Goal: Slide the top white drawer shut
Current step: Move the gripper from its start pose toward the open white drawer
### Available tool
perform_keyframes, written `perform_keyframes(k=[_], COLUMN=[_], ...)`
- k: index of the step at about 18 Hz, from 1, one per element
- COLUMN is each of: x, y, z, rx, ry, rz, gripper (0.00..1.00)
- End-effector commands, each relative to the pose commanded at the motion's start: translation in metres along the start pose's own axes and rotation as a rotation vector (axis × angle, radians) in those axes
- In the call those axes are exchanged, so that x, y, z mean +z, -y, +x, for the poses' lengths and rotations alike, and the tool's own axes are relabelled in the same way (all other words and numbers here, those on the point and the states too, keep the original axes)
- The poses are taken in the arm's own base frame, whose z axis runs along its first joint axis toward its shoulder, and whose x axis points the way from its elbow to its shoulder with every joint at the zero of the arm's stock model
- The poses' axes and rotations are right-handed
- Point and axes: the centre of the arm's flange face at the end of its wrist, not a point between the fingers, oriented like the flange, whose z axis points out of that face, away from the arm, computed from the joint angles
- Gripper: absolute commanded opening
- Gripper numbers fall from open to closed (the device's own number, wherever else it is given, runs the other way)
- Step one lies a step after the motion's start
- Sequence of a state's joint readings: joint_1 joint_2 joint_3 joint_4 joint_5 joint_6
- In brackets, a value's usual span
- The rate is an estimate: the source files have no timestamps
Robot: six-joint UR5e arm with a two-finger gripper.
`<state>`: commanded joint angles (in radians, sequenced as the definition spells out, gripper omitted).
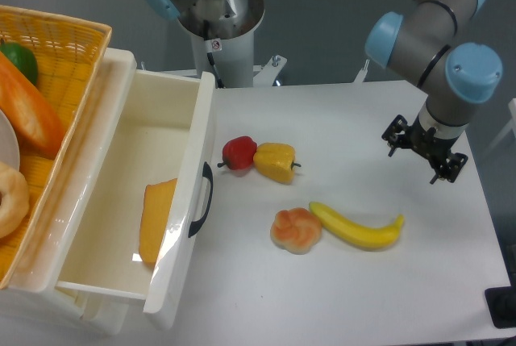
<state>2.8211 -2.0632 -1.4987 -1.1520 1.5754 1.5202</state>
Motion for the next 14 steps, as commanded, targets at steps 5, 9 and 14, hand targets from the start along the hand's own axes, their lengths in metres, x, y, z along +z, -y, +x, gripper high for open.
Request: perform_keyframes(k=[5,9,14], x=[0.013,0.01,-0.01], y=[0.026,0.038,0.085], z=[0.021,0.052,0.071], rx=[0.028,-0.069,-0.365], ry=[-0.033,-0.053,-0.069], rz=[-0.003,0.023,0.11], gripper=[1.0,1.0,1.0])
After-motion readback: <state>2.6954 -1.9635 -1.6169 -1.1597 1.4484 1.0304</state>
